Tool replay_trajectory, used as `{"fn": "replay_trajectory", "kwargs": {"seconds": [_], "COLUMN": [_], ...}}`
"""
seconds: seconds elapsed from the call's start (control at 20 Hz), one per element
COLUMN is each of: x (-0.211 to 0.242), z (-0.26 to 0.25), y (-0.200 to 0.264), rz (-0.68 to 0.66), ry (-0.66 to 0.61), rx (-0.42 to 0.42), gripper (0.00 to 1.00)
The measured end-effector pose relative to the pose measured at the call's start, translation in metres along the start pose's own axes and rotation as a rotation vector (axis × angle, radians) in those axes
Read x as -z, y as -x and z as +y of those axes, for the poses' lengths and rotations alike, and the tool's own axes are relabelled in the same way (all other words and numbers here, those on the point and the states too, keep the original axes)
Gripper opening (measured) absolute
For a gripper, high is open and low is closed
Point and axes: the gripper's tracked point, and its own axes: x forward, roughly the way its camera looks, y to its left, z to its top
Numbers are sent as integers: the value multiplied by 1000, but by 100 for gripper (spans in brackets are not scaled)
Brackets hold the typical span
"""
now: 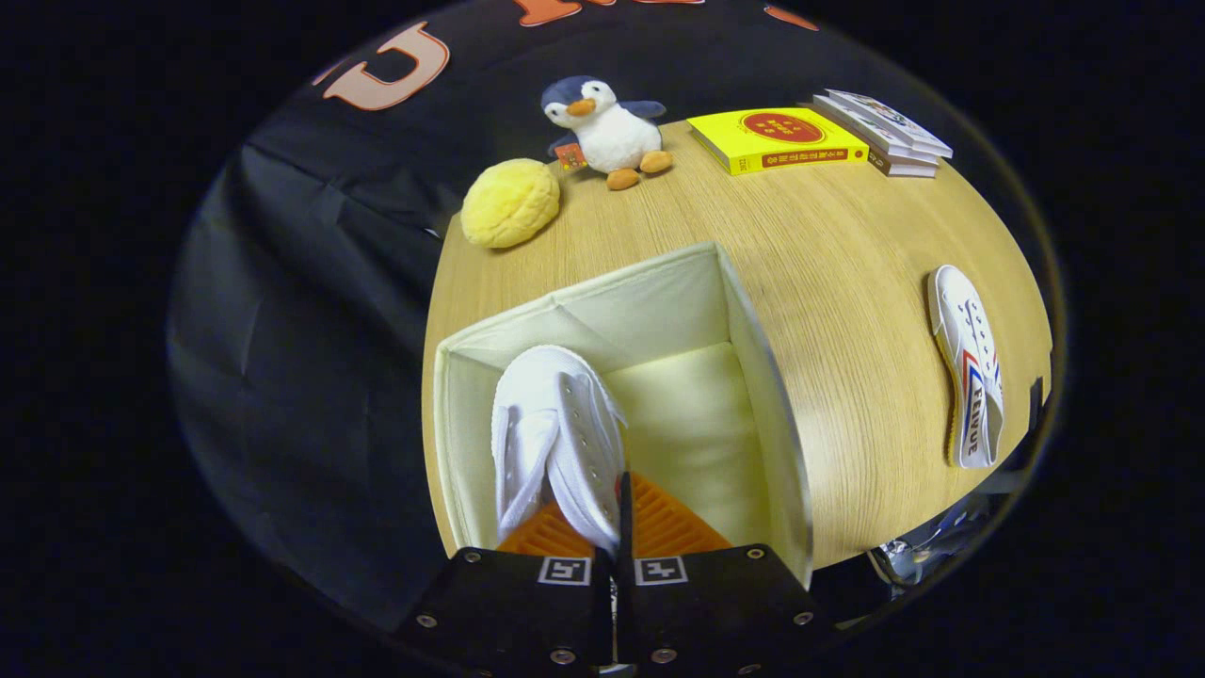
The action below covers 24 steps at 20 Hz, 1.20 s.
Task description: Open the storage box then place both shoes into the box .Put the left shoe in first, then the right shoe, with the right side of both shoes facing outward in a uniform manner.
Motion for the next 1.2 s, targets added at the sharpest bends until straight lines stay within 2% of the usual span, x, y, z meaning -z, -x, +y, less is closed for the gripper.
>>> {"fn": "replay_trajectory", "kwargs": {"seconds": [0.25,0.35,0.45,0.5,0.7,0.9,1.2], "x": [16,23,30,28,14,-10,-46], "z": [11,25,43,47,52,21,-49], "y": [-21,-23,-10,-5,30,59,100], "rz": [65,102,134,131,61,-53,-220], "ry": [-47,-21,-29,-20,82,174,229], "rx": [-9,-83,-198,-234,-340,-370,-359], "gripper": [3,11,30,38,61,84,96]}}
